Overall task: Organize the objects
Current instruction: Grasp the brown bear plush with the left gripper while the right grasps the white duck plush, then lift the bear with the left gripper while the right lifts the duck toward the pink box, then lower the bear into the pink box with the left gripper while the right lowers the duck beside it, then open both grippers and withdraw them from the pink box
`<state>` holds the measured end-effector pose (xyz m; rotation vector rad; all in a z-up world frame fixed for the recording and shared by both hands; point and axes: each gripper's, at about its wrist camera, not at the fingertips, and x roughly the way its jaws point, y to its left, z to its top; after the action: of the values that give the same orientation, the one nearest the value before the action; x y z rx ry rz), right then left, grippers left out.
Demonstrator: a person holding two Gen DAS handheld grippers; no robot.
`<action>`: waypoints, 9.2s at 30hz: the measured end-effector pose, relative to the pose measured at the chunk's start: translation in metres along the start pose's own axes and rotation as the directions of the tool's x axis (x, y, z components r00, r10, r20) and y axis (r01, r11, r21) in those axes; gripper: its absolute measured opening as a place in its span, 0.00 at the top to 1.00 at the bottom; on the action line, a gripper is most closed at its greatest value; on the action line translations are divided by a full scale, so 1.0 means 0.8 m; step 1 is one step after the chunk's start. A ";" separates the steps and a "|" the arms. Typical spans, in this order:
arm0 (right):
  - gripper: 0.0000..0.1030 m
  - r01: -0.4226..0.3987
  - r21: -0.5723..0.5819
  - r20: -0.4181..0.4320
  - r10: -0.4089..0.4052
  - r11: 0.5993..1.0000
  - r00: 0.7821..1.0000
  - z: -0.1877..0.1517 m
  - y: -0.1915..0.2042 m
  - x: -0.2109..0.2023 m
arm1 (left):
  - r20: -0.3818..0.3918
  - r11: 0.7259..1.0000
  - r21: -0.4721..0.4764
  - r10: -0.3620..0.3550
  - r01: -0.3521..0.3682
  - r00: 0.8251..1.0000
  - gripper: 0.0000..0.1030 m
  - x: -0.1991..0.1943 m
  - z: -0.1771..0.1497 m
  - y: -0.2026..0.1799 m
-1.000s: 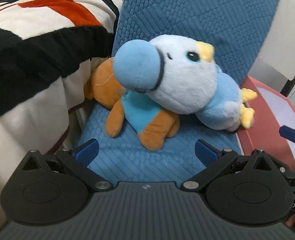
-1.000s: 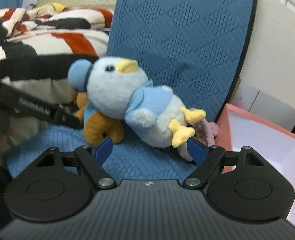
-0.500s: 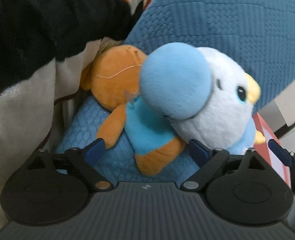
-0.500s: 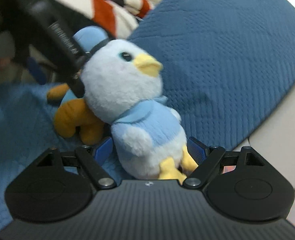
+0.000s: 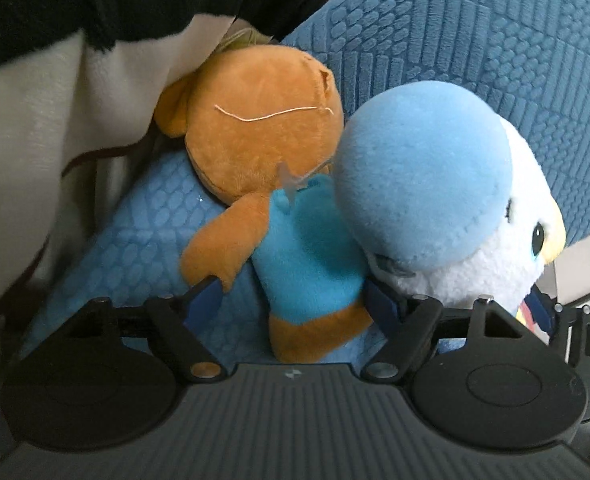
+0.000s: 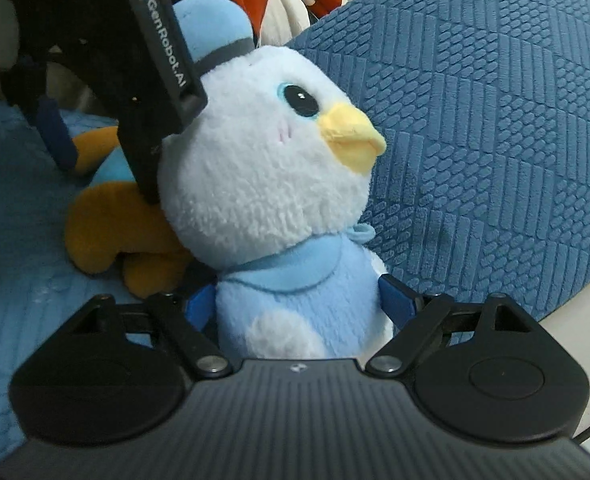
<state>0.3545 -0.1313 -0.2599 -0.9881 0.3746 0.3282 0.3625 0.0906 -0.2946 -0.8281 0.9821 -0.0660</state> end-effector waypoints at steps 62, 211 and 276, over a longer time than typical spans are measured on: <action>0.20 -0.129 0.964 -0.016 0.535 0.232 0.845 -0.076 -0.091 -0.045 | 0.147 0.907 0.333 0.218 -0.256 0.965 0.16 -0.062 -0.037 -0.058; 0.00 0.032 0.938 -0.184 0.416 0.346 0.891 -0.374 -0.332 -0.079 | -0.151 0.754 0.657 0.147 -0.011 0.978 0.13 0.071 -0.209 -0.458; 0.00 -0.200 0.932 0.125 0.250 0.304 0.960 -0.124 -0.184 -0.421 | 0.104 0.795 0.606 -0.045 -0.027 0.994 0.13 -0.374 -0.230 -0.217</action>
<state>0.1036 -0.3243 -0.0488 0.2674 0.6486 0.2707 0.1029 -0.0193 -0.0222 -0.2331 0.7766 -0.3255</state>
